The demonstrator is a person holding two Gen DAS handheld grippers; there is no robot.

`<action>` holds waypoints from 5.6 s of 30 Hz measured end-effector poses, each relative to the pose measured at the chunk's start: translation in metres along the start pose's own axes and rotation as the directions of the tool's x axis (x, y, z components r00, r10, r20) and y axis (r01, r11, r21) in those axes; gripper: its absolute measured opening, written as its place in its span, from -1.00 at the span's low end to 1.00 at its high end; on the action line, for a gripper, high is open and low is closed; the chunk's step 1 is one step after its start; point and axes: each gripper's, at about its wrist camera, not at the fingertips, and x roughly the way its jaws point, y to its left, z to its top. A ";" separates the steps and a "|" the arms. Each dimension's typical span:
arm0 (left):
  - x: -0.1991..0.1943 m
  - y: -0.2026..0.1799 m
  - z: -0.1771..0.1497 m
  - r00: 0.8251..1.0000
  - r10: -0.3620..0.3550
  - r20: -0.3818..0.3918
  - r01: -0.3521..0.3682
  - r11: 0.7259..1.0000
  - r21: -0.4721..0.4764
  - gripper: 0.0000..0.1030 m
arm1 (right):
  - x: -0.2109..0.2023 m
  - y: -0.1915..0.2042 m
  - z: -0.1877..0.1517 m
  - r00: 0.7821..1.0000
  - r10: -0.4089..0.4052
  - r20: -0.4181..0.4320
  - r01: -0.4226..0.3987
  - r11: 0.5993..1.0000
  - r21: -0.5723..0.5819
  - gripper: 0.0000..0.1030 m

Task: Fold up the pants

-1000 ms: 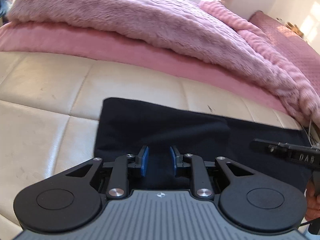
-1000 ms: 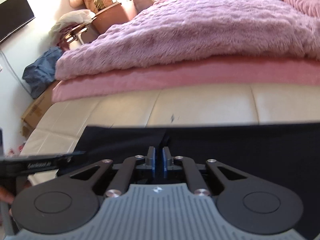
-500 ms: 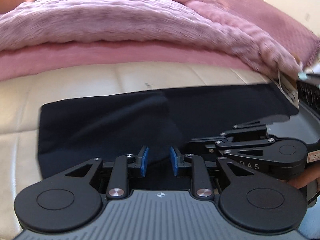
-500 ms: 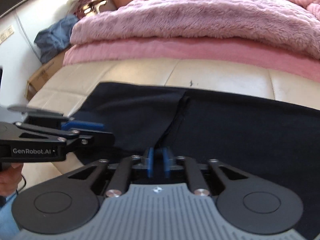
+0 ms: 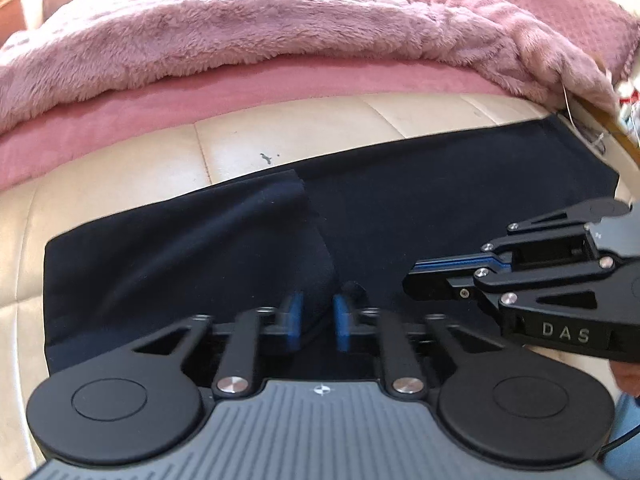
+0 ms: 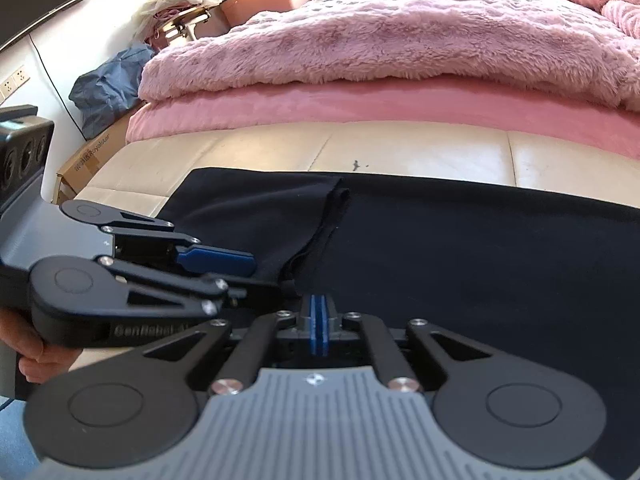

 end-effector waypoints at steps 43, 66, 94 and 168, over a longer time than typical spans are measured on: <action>0.012 0.028 0.009 0.957 -0.283 -0.061 0.261 0.935 -0.238 -0.81 | 0.027 -0.010 0.016 0.995 0.053 -0.085 -0.043 0.992 0.116 -0.96; -0.056 0.091 -0.022 0.998 0.033 0.054 -0.014 0.948 -0.319 -0.67 | 0.062 -0.048 0.025 0.978 0.206 0.020 -0.189 0.852 0.488 -0.82; -0.084 0.064 0.001 0.978 0.088 0.187 -0.021 0.943 -0.331 -0.67 | -0.193 -0.078 0.130 0.993 -0.015 0.115 -0.017 0.963 0.269 -1.00; 0.068 -0.012 0.094 0.987 0.158 0.020 -0.150 0.962 -0.228 -0.54 | -0.174 -0.343 -0.015 0.768 -0.637 -0.064 0.636 0.747 0.194 -0.91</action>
